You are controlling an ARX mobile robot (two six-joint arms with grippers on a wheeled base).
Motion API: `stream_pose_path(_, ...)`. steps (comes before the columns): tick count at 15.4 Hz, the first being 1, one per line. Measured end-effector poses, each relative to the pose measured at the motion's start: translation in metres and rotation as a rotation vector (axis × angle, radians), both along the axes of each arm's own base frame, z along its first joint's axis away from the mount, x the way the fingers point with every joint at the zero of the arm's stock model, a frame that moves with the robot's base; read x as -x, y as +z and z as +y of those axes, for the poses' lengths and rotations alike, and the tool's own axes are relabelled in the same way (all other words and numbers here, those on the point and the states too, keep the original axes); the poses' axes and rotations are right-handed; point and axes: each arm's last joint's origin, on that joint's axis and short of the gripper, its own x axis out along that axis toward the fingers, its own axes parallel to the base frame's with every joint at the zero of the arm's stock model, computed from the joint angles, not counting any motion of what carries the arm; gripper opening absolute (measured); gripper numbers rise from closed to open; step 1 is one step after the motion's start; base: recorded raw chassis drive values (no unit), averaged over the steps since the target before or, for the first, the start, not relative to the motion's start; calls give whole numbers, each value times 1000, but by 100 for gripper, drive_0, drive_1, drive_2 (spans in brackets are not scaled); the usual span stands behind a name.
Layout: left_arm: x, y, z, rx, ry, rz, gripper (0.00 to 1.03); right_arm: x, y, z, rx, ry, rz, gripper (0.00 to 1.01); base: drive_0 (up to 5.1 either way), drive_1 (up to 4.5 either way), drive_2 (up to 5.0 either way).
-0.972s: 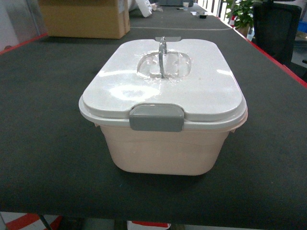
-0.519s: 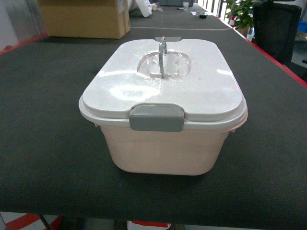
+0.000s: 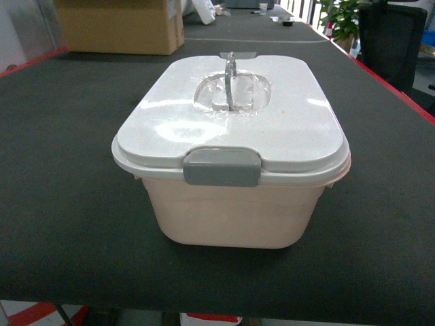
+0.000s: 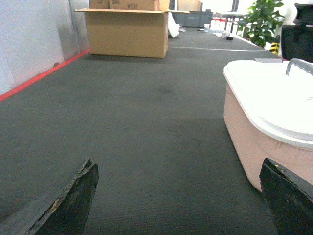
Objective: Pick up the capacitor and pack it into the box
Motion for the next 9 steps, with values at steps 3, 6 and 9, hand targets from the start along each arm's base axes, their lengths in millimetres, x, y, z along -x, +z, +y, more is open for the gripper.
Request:
stream_pose_path(3,0,0,0,0,0,0,98,0,0,0,0,0,0,98,0,0,0)
stream_pose_path(6,0,0,0,0,0,0,98,0,0,0,0,0,0,98,0,0,0)
stream_pose_path(9,0,0,0,0,0,0,98,0,0,0,0,0,0,98,0,0,0)
